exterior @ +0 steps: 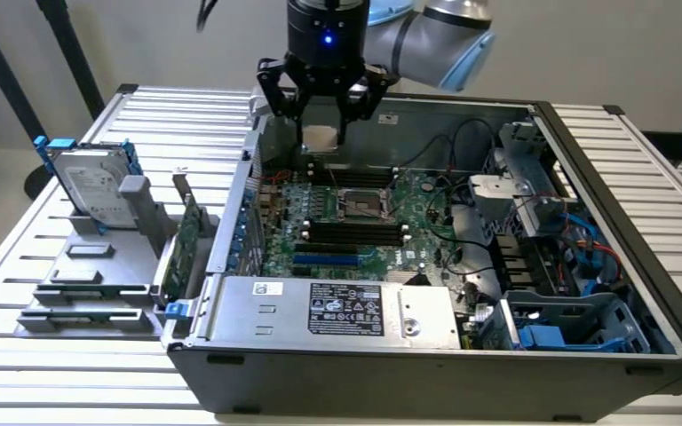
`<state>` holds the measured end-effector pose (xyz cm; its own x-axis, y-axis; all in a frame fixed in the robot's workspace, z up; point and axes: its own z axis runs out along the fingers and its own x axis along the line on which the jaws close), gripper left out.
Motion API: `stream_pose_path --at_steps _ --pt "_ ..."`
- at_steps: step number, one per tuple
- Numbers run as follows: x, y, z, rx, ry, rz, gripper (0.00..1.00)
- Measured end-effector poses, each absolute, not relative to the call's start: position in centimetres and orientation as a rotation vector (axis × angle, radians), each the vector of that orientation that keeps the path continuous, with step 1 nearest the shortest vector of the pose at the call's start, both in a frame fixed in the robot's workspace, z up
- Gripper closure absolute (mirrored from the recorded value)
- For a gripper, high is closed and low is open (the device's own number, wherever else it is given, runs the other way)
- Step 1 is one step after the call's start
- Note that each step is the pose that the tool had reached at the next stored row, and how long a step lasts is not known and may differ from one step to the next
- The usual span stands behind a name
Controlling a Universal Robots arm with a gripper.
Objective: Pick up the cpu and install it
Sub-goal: 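Pick up the cpu and move it towards the insertion slot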
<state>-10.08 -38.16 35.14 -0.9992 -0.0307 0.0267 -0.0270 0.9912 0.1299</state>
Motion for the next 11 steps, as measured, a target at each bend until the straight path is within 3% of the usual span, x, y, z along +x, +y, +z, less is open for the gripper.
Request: stream_pose_path --at_steps 11 --pt "-6.7 -34.9 33.7 0.045 -3.108 -0.168 0.45"
